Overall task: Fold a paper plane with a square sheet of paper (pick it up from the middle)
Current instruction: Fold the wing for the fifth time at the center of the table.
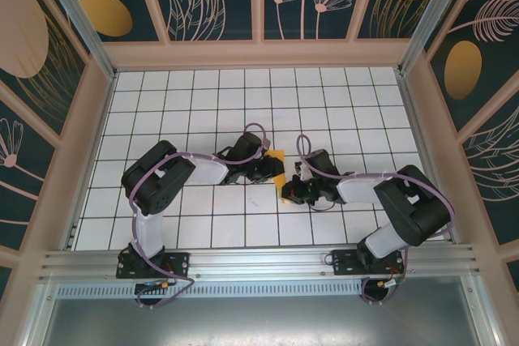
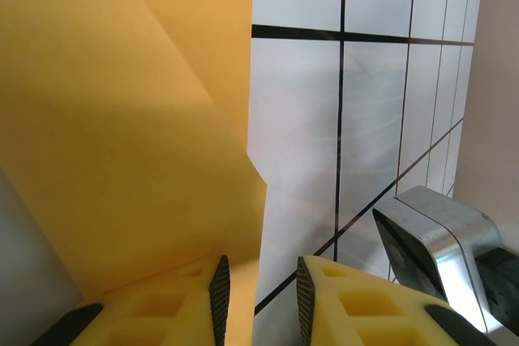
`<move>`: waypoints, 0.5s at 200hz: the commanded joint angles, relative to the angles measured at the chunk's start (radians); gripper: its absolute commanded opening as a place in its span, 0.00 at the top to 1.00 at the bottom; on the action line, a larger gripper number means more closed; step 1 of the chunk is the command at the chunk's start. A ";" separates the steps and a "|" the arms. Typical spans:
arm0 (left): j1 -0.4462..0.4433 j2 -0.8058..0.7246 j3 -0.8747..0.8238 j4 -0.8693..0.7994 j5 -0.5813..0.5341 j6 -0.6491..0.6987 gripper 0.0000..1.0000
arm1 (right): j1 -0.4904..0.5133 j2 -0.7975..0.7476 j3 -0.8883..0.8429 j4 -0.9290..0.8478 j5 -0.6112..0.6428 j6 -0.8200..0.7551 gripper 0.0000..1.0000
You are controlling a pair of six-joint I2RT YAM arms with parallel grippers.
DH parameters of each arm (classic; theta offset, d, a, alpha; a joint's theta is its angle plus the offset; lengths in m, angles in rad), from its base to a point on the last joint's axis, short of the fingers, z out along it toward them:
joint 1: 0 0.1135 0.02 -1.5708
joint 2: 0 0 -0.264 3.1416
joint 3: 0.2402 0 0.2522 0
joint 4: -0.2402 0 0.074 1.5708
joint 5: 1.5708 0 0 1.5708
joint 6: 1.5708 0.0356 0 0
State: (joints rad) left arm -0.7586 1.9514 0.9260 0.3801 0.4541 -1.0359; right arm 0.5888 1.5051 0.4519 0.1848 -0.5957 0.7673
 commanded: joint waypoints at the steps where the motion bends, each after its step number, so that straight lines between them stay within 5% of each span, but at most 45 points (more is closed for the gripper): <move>1: 0.007 0.032 0.017 -0.048 -0.022 0.029 0.68 | -0.001 -0.041 0.001 -0.086 -0.029 0.015 0.95; 100: 0.007 0.040 0.033 -0.050 -0.010 0.034 0.68 | -0.026 0.099 0.065 0.007 0.016 0.026 0.94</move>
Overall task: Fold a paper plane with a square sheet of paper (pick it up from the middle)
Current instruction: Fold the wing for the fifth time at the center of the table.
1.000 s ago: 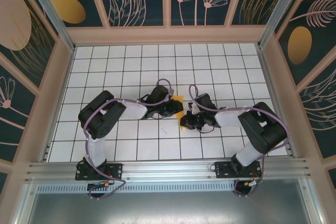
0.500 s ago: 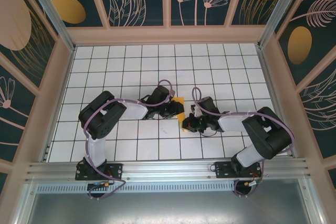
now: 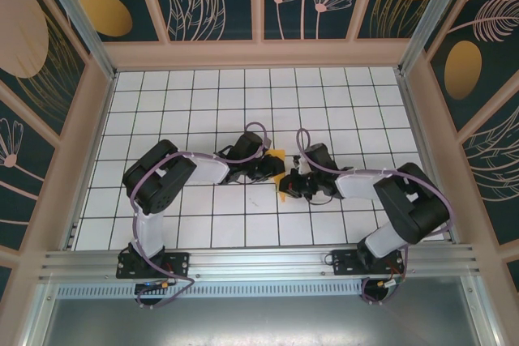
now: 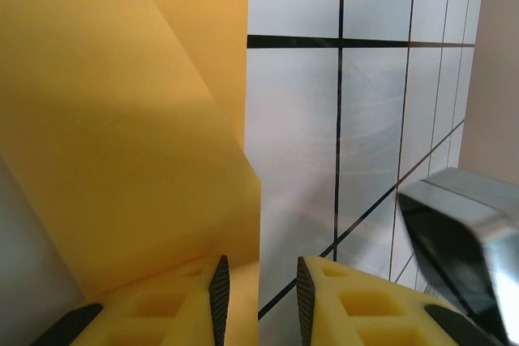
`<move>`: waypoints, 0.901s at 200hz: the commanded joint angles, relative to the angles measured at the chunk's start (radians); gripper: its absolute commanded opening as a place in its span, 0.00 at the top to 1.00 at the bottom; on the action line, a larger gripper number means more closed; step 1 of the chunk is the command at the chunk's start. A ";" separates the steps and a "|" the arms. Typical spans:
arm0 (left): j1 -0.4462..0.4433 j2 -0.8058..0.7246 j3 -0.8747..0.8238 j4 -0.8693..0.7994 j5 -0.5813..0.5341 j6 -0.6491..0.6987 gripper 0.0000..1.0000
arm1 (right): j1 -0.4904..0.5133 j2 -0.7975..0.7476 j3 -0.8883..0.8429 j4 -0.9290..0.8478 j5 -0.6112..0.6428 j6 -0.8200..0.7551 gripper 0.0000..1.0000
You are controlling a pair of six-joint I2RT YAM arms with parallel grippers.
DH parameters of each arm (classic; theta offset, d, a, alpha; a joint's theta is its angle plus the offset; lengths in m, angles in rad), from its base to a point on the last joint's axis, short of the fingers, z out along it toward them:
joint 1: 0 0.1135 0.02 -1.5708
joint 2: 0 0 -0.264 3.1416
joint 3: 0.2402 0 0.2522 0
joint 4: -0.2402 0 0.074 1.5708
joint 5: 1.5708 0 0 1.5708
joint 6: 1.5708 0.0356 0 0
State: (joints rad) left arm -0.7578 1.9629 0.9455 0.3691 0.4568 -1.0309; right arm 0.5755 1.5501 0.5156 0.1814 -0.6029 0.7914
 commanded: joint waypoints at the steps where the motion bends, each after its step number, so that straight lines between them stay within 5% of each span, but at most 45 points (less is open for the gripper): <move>1: 0.006 0.028 0.014 -0.038 -0.012 0.029 0.68 | -0.013 0.057 0.001 0.007 0.025 0.000 0.94; 60: 0.024 0.026 0.068 -0.102 -0.037 0.115 0.67 | -0.022 0.102 -0.082 -0.053 0.012 -0.052 1.00; 180: 0.115 0.092 0.088 0.024 -0.041 0.234 0.68 | -0.071 0.074 -0.115 -0.126 -0.001 -0.127 1.00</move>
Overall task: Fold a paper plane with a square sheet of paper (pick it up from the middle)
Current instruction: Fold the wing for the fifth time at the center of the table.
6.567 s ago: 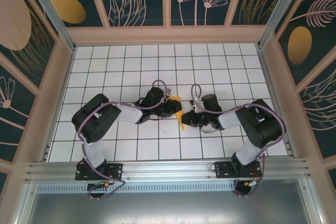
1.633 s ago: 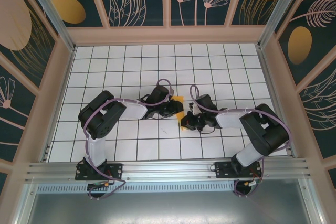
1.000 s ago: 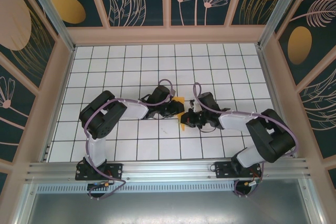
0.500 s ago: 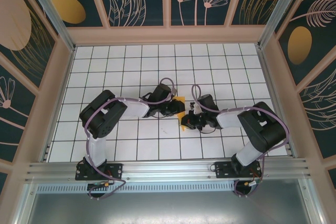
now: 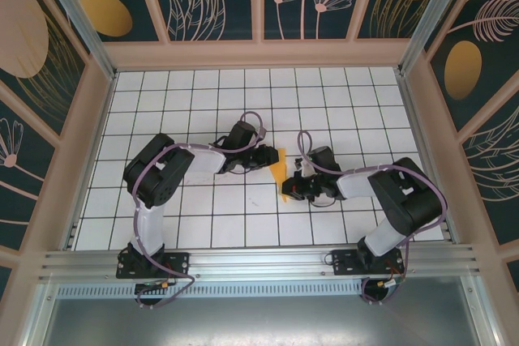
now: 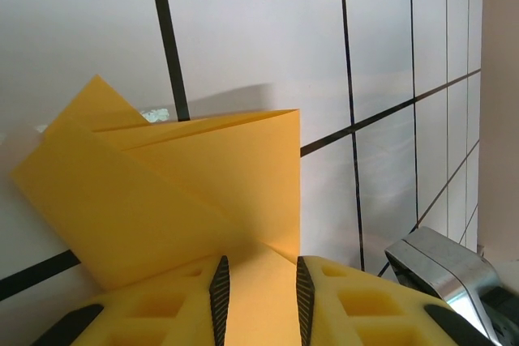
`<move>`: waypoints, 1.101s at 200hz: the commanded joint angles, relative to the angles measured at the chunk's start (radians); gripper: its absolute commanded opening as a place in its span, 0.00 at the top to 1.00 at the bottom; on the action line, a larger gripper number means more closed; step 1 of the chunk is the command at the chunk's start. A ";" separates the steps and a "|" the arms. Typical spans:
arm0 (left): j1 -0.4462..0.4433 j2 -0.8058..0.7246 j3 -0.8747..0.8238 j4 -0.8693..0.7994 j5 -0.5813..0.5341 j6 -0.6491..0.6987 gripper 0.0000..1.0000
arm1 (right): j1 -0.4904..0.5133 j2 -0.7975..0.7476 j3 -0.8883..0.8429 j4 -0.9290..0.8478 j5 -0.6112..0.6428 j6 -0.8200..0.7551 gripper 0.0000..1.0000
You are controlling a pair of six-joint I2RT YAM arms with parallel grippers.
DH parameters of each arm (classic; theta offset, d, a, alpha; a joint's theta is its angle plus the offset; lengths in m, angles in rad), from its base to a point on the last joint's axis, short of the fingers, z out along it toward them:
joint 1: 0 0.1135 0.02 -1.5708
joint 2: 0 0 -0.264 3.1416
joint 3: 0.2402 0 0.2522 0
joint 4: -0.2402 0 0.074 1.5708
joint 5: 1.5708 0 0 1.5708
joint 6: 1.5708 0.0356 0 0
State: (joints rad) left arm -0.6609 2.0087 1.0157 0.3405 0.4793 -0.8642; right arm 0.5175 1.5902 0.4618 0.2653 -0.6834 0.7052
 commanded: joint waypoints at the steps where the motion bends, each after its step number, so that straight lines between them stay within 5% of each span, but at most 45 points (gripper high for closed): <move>1: 0.019 0.047 0.017 0.052 -0.066 0.069 0.68 | -0.013 0.034 -0.062 -0.212 0.079 -0.041 1.00; 220: 0.106 0.088 0.150 0.012 -0.098 0.226 0.67 | -0.030 0.056 -0.038 -0.224 0.051 -0.073 1.00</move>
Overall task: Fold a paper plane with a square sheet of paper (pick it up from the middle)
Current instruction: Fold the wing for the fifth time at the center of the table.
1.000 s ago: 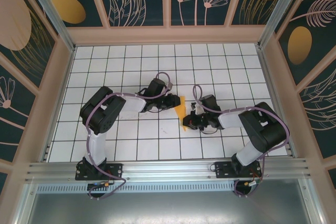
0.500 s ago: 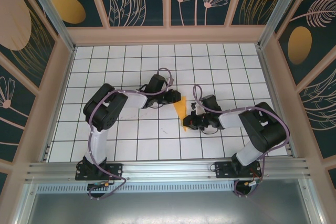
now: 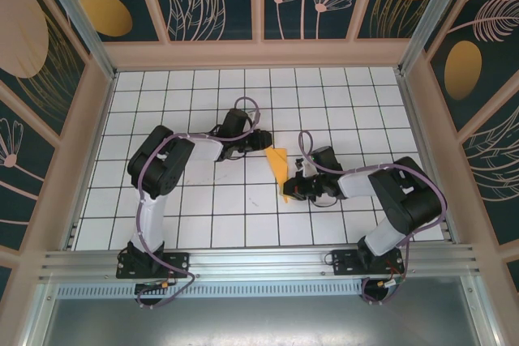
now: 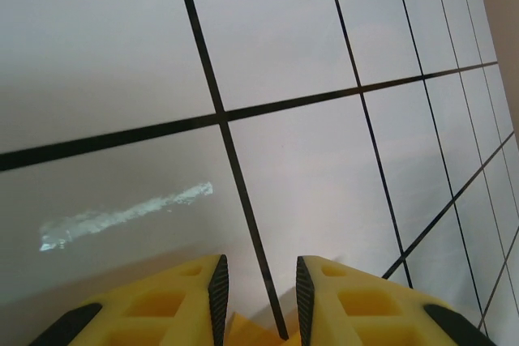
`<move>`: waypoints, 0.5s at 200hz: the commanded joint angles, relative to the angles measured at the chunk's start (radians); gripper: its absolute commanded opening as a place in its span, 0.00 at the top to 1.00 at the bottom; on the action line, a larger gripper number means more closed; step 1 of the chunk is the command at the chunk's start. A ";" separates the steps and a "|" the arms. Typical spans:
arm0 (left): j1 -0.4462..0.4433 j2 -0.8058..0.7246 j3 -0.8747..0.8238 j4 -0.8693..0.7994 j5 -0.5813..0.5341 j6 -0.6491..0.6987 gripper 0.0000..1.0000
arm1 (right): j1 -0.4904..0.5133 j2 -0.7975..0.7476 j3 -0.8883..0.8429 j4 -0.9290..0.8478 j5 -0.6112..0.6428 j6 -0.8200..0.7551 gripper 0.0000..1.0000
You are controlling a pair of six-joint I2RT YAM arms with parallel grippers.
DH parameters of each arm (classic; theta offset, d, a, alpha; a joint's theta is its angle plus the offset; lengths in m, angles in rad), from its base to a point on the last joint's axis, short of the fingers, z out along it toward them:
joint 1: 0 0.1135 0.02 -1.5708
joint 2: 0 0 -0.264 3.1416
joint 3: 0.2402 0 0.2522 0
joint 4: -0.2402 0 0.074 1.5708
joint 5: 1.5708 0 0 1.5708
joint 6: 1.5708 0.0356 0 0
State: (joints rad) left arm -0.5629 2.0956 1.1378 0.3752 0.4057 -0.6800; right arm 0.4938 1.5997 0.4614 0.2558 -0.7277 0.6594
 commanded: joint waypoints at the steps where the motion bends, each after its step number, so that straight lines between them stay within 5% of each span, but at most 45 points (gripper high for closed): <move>1: 0.008 -0.001 0.029 -0.023 -0.024 0.042 0.67 | -0.007 0.044 -0.034 -0.220 0.097 -0.028 1.00; 32: 0.008 -0.092 0.032 -0.052 -0.049 0.038 0.65 | -0.006 0.003 0.038 -0.240 0.093 -0.041 1.00; 100: 0.007 -0.330 -0.132 -0.011 -0.048 -0.078 0.59 | -0.007 -0.231 0.289 -0.392 0.164 -0.122 0.72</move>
State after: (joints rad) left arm -0.5587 1.8244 1.0779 0.3275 0.3374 -0.6884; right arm 0.4934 1.4761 0.6693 -0.0292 -0.6540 0.5972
